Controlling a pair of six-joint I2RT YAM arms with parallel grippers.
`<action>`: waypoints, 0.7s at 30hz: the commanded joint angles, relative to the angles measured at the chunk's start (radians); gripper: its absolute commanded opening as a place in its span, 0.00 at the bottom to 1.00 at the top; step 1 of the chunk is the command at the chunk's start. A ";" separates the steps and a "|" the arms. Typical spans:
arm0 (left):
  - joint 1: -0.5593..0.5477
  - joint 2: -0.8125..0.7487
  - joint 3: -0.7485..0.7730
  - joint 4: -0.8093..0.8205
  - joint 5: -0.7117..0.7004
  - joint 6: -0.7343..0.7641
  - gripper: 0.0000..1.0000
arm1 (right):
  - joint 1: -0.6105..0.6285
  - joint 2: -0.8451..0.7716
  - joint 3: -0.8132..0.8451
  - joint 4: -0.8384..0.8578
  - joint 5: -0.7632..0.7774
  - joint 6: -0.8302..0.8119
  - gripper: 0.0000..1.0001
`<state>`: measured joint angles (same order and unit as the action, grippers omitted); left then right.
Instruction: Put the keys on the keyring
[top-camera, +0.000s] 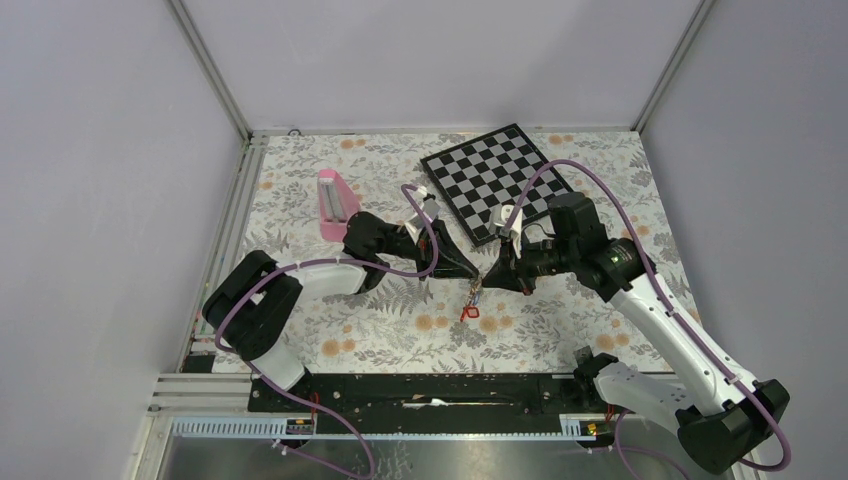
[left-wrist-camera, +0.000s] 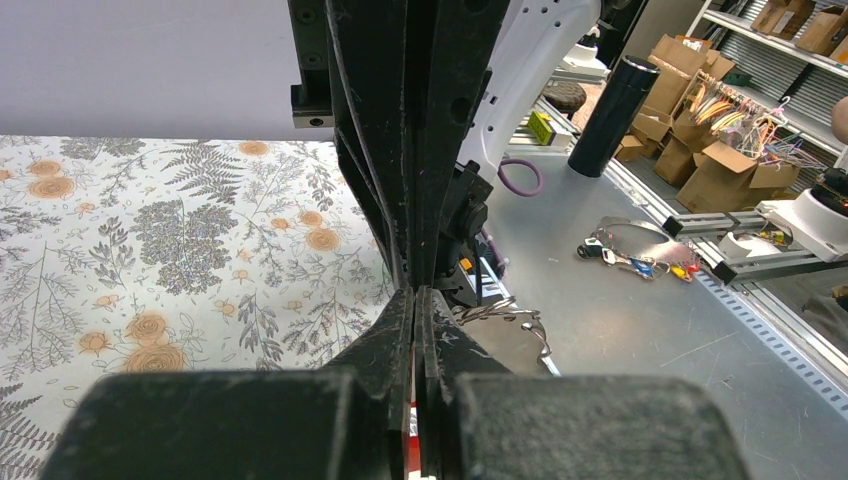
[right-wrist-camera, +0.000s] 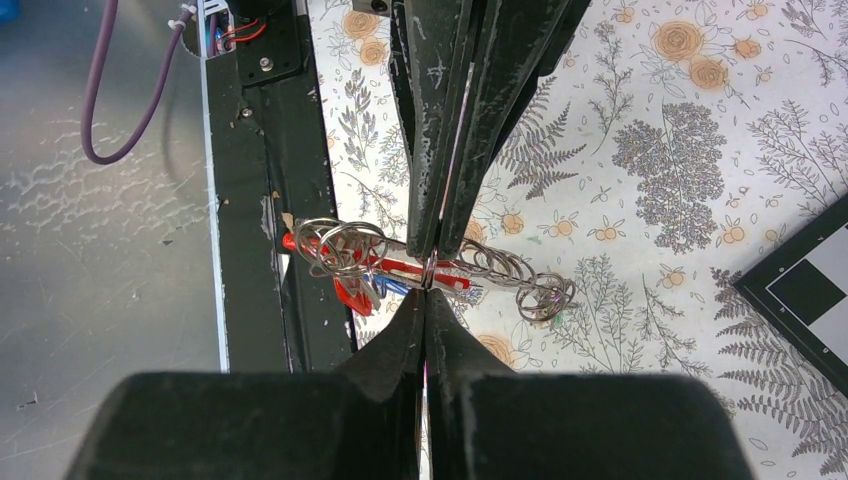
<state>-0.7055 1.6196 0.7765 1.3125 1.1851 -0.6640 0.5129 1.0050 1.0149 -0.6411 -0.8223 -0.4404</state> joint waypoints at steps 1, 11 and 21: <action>-0.003 -0.011 0.011 0.110 -0.019 -0.005 0.00 | -0.005 -0.010 -0.015 0.013 -0.019 0.002 0.00; -0.003 -0.008 0.015 0.113 -0.030 -0.014 0.00 | -0.005 -0.014 -0.032 0.021 -0.012 0.002 0.00; -0.002 -0.008 0.017 0.116 -0.030 -0.017 0.00 | -0.005 -0.015 -0.046 0.032 -0.001 0.008 0.04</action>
<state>-0.7055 1.6207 0.7761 1.3128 1.1843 -0.6750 0.5129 1.0012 0.9802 -0.6132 -0.8246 -0.4400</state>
